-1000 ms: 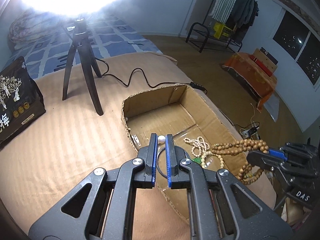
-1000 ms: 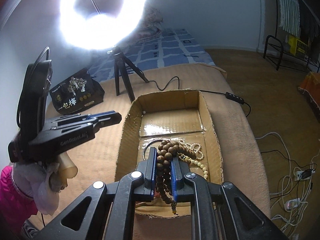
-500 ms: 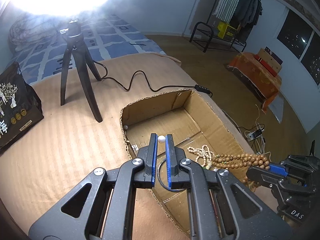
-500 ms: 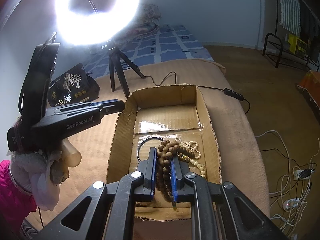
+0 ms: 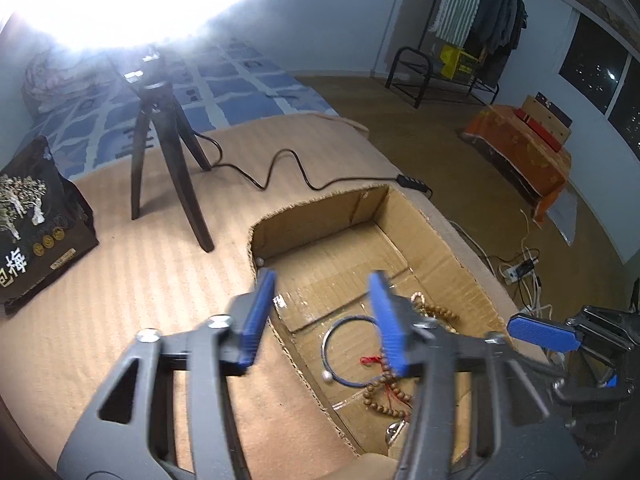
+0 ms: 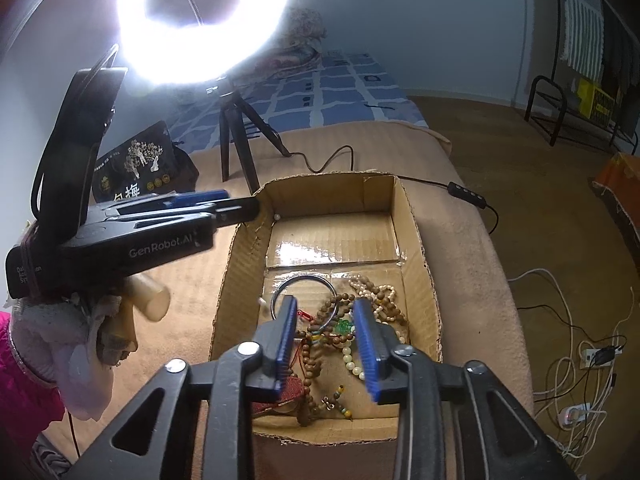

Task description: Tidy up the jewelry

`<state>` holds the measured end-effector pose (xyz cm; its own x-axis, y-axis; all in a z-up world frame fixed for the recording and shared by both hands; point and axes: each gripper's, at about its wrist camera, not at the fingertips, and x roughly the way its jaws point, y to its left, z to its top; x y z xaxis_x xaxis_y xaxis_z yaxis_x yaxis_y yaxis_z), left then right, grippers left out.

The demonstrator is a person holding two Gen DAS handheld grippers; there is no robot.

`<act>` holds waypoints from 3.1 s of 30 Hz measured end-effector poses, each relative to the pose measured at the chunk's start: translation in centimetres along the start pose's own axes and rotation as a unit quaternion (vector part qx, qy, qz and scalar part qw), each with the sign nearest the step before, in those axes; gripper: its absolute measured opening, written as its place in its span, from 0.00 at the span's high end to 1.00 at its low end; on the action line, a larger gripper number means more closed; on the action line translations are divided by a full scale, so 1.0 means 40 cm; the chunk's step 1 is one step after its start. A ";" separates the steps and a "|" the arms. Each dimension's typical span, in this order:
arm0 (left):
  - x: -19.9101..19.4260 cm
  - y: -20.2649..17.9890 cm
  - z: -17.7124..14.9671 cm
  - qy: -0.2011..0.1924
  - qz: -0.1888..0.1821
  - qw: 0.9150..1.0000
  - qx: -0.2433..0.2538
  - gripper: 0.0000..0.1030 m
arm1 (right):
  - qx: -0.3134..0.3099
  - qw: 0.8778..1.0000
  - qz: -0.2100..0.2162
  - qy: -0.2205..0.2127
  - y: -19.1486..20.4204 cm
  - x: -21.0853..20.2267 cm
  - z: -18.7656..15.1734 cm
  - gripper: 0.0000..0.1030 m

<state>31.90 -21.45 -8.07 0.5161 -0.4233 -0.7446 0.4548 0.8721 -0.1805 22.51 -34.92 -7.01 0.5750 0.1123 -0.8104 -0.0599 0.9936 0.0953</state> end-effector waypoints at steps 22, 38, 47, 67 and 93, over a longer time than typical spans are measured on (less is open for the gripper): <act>-0.084 -0.001 -0.015 -0.012 0.019 1.000 0.002 0.40 | -0.015 0.997 -0.048 -0.050 0.041 -0.084 0.005 0.12; -0.288 -0.022 -0.078 -0.050 0.021 0.998 0.010 0.40 | -0.048 0.992 -0.076 -0.087 0.116 -0.210 -0.026 0.12; -0.418 -0.021 -0.161 -0.068 0.036 0.997 0.027 0.31 | -0.039 0.989 -0.086 -0.112 0.127 -0.285 -0.068 0.10; -0.586 -0.046 -0.349 -0.091 0.053 0.994 0.034 0.19 | -0.017 0.983 -0.085 -0.161 0.174 -0.357 -0.146 0.00; -0.648 -0.035 -0.372 -0.125 0.097 0.987 0.032 0.01 | -0.012 0.982 -0.095 -0.160 0.185 -0.342 -0.151 0.00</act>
<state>7.12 -8.04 1.92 0.7567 -0.3045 -0.5786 0.3712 0.9286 -0.0033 9.25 -29.07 1.29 0.8045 -0.0793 -0.5886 0.0563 0.9968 -0.0573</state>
